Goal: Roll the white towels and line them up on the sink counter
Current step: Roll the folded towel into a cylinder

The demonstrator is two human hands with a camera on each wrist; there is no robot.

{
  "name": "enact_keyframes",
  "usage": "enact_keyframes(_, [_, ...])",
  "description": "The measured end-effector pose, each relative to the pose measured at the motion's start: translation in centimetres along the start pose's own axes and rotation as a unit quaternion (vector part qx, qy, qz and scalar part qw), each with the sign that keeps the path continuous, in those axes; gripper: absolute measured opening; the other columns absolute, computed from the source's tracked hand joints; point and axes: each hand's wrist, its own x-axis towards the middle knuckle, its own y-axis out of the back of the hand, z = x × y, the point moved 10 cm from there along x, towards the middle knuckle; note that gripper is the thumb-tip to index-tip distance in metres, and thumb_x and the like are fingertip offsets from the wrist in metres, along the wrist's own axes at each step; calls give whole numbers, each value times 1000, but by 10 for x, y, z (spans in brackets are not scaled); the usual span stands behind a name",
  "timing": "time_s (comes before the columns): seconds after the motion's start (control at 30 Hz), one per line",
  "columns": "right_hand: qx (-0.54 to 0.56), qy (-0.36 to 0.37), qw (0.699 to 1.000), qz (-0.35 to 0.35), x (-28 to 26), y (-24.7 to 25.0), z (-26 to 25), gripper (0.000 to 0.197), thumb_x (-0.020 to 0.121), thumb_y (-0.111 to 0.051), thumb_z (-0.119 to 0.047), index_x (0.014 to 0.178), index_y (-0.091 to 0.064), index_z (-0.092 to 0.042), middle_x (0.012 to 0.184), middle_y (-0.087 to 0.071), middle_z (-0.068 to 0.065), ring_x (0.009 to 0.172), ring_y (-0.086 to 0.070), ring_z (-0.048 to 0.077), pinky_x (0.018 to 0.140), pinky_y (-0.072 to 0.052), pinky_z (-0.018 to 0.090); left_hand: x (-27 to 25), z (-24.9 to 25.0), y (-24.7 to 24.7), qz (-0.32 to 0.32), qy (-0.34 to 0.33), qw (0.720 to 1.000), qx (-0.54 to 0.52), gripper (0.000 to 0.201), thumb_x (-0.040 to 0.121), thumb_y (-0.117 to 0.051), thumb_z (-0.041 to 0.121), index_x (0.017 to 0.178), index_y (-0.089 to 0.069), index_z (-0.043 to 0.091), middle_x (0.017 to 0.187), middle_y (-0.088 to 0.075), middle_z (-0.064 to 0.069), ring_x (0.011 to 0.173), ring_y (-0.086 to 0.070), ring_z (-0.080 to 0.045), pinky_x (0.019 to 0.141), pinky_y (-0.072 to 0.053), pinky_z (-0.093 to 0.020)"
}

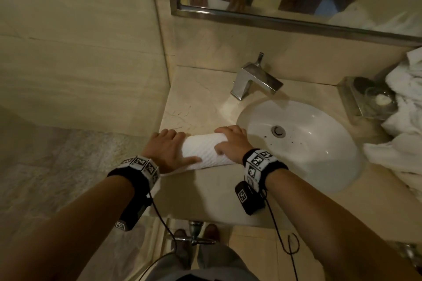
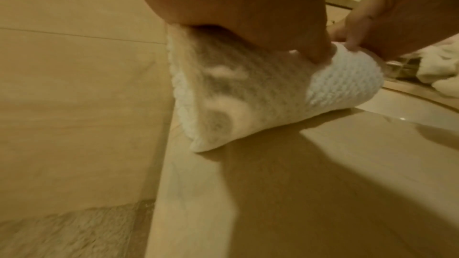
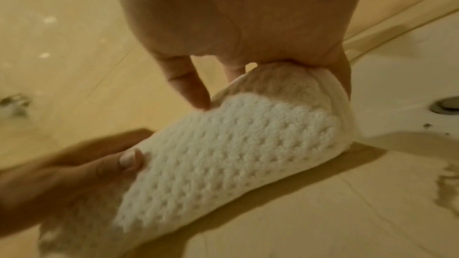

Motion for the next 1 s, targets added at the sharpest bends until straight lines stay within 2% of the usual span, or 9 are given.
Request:
enact_keyframes(0.07, [36,-33,999,10,4,6,9,51,89,-51,-34,140,-43,-25,145,-31,6,135,-22,26,109,-25,38,-11,-20,2,-2,59,998,-27,96,69,-8,89,130,-45,23,124,-53,-4,113,-49,-25,94,-39,-41])
enact_keyframes(0.2, [39,-114,992,31,4,6,32,67,89,-43,-58,145,-31,-23,148,-30,11,134,-32,34,110,-31,43,-29,-66,-17,-66,227,963,-129,70,96,-28,59,141,-32,6,137,-43,-24,123,-43,-37,103,-37,-43])
enact_keyframes(0.37, [180,-234,955,-19,16,-14,60,116,62,-48,-87,152,-16,-22,153,-31,10,135,-38,33,111,-33,46,-58,-68,-47,-152,410,770,-465,88,90,-31,69,150,-19,5,154,-24,-23,132,-40,-41,107,-37,-48])
enact_keyframes(0.47, [206,-229,950,-43,61,-34,94,136,38,-41,-102,149,-30,-25,152,-36,6,136,-39,30,113,-30,47,-66,-50,-58,-176,450,640,-598,77,89,-45,63,144,-29,13,132,-46,-25,92,-58,-44,73,-55,-55])
enact_keyframes(0.5, [241,-239,940,-38,64,-36,100,134,39,-43,-101,147,-33,-24,150,-40,7,134,-42,30,112,-32,48,-63,-49,-59,-172,453,622,-615,70,89,-48,60,138,-35,11,114,-51,-23,80,-57,-40,76,-53,-53])
enact_keyframes(0.57, [340,-260,903,-36,25,-28,71,102,62,-51,-86,137,-45,-17,137,-54,14,121,-54,35,105,-41,51,-50,-48,-63,-156,436,599,-653,52,94,-45,48,124,-42,6,97,-50,-20,81,-53,-37,95,-44,-50])
enact_keyframes(0.67, [450,-266,853,-12,4,-29,62,50,76,-65,-55,103,-60,-13,92,-68,13,84,-65,32,77,-56,45,-34,-57,-61,-126,419,594,-675,51,94,-44,50,115,-51,4,121,-53,-19,109,-53,-39,106,-37,-48])
enact_keyframes(0.8, [507,-258,822,15,1,-29,66,28,65,-64,-38,69,-46,-18,60,-51,4,55,-51,23,54,-40,24,-17,-64,-66,-122,422,609,-661,61,86,-48,54,122,-49,5,117,-54,-22,102,-52,-38,80,-43,-39])
enact_keyframes(1.0, [588,-249,767,65,-21,-11,82,25,77,-60,-37,73,-49,-14,63,-52,5,54,-52,23,54,-38,25,11,-27,-33,-142,336,626,-689,35,82,-42,39,73,-55,8,60,-55,-10,65,-45,-26,63,-34,-29])
